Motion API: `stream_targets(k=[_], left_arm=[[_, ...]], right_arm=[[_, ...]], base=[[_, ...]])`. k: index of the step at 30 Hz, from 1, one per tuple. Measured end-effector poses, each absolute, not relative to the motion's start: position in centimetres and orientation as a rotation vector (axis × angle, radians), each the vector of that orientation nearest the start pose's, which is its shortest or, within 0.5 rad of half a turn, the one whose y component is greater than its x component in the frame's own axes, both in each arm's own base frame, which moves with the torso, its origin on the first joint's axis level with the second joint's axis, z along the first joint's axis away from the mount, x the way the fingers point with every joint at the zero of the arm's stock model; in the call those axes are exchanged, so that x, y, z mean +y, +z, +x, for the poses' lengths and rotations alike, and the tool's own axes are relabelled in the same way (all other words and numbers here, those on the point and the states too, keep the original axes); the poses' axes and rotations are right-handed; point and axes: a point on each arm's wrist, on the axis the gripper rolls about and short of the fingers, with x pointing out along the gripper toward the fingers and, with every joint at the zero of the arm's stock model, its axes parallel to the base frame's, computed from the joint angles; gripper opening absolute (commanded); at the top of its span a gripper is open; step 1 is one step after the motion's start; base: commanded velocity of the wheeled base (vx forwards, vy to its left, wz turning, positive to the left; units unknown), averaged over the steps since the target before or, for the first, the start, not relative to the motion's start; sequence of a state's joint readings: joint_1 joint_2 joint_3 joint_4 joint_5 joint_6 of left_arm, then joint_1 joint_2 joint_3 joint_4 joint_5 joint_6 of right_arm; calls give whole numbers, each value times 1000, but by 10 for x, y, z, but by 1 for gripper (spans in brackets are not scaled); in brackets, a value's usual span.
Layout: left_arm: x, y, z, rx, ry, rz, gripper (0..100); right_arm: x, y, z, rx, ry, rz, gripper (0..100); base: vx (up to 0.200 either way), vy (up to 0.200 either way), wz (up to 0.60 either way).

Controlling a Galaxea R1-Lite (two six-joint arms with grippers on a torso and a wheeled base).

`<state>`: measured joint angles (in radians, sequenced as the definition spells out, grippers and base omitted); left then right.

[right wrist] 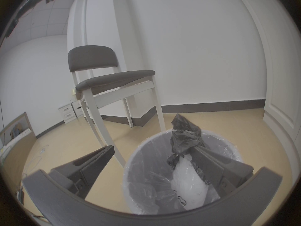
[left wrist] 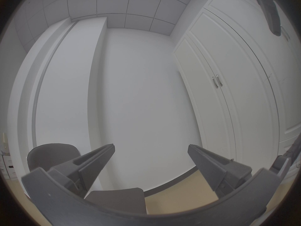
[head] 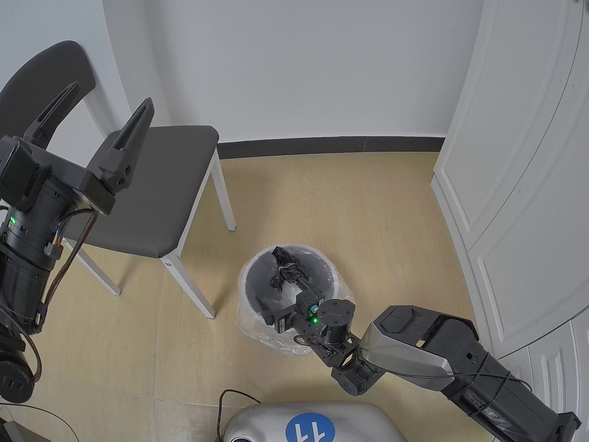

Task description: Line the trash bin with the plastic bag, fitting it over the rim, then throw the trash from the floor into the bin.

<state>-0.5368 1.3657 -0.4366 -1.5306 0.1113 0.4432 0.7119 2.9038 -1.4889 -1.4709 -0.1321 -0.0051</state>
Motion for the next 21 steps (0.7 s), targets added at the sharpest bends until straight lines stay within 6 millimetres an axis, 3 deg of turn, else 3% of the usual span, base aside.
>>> stream_targets(k=[7, 21], left_arm=[[-94, 257, 163, -654, -275, 235, 100], [-94, 258, 162, -655, -274, 235, 100]], right_arm=[[324, -85, 371, -98, 542, -91, 100], [325, -80, 369, -149, 534, -92, 100]], base=[[0, 0, 0], [0, 0, 0]])
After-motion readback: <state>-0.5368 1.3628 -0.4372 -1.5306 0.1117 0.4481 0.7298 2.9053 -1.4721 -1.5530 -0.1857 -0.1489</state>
